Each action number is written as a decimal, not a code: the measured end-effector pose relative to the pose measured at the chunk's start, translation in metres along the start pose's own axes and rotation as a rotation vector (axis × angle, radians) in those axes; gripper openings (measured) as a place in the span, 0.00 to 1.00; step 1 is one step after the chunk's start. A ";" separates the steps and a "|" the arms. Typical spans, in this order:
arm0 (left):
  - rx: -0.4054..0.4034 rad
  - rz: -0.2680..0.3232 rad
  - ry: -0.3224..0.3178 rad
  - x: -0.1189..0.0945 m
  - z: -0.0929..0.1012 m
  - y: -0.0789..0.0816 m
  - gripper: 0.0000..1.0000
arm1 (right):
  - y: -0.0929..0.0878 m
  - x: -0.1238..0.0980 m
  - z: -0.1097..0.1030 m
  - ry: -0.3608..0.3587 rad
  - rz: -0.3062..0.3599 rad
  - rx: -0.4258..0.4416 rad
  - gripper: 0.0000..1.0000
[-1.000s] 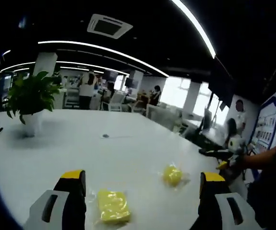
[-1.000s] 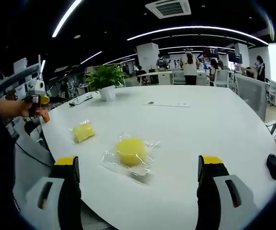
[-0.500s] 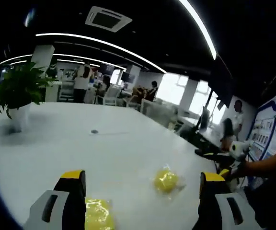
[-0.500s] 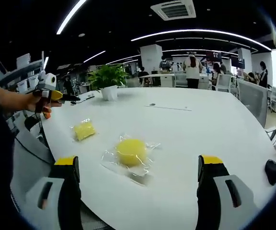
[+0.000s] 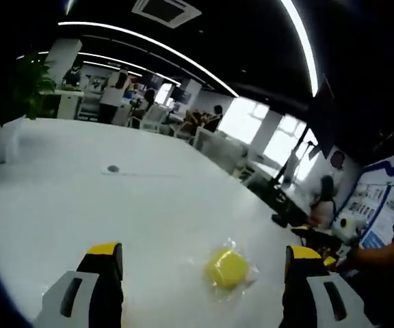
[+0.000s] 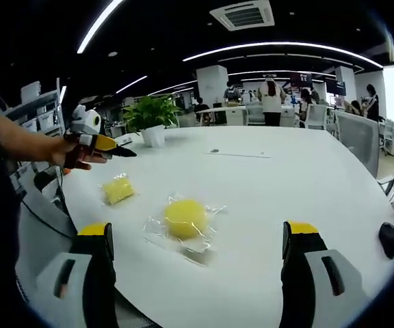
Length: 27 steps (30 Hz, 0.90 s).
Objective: Compare the silicone blocks by pressing each to a similar depth, holding the contact briefly, and releasing to observe deformation and rebound differences across the visible hardness samples.
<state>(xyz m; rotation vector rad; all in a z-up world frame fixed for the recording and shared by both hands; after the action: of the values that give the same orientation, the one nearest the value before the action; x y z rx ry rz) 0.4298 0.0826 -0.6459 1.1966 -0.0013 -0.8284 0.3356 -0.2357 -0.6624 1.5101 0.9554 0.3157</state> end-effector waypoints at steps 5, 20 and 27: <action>-0.067 -0.030 -0.013 0.022 -0.002 -0.009 0.98 | 0.000 0.002 0.001 0.000 0.003 0.012 0.96; -0.327 -0.171 0.010 0.083 -0.004 -0.049 0.78 | -0.007 0.004 0.000 -0.006 0.016 0.051 0.96; -0.449 -0.244 -0.039 0.106 0.003 -0.061 0.55 | -0.008 0.002 -0.005 0.002 -0.002 0.051 0.96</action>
<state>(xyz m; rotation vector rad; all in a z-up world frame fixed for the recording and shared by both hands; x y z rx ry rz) 0.4698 0.0129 -0.7381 0.7643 0.2905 -1.0024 0.3305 -0.2316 -0.6695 1.5554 0.9728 0.2933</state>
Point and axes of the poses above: the point that each gripper's makers call its tool centre point, and the gripper's own axes: x roughly forward along the fingers, z roughly to its right, y roughly out of its top, the point moved 7 cm from there along -x, roughly backward along the fingers, and after that the axes turned 9 degrees about y, right-handed, at the moved point
